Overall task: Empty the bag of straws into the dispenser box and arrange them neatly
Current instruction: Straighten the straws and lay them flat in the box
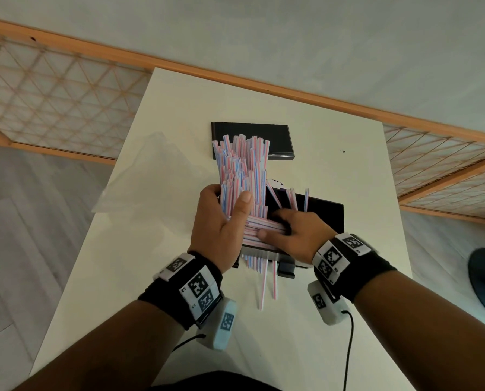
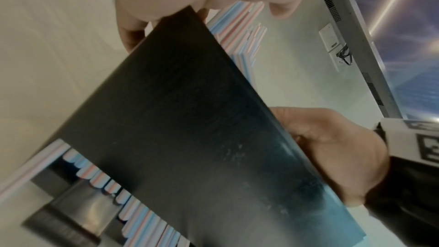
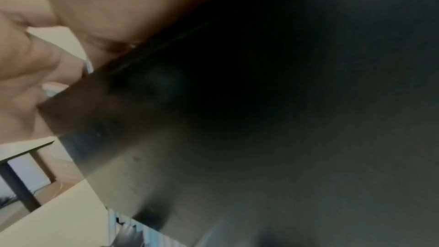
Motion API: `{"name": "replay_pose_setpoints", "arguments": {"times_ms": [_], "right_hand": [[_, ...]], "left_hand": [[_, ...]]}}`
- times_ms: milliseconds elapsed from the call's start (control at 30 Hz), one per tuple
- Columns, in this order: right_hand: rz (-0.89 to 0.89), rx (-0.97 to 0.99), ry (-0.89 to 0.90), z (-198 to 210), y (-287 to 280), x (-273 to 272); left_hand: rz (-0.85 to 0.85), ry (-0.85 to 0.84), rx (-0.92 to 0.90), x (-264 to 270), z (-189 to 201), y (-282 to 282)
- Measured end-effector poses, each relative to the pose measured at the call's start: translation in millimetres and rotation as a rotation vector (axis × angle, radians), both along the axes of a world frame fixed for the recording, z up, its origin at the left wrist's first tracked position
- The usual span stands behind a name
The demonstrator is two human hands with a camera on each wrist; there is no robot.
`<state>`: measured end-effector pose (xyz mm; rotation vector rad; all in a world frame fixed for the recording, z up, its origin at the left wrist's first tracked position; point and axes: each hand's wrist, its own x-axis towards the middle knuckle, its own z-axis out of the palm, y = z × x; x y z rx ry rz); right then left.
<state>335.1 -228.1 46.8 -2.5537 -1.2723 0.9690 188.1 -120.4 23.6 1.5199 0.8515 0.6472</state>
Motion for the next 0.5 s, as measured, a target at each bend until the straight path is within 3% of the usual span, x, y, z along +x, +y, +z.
{"name": "replay_pose_setpoints", "arguments": {"times_ms": [200,367,500], "right_hand": [[0.147,-0.161,0.091,0.4,16.7,1.1],[0.136,-0.203,0.178,1.2,28.8,-0.1],[0.12,-0.196,0.117,-8.3,28.6,2.5]], "left_hand": [[0.008,-0.001,0.011,-0.6,-4.2,1.2],[0.012,-0.001,0.022,0.0,-5.9,1.9],[0.004,-0.02,0.013,-0.7,-5.3,2.3]]}}
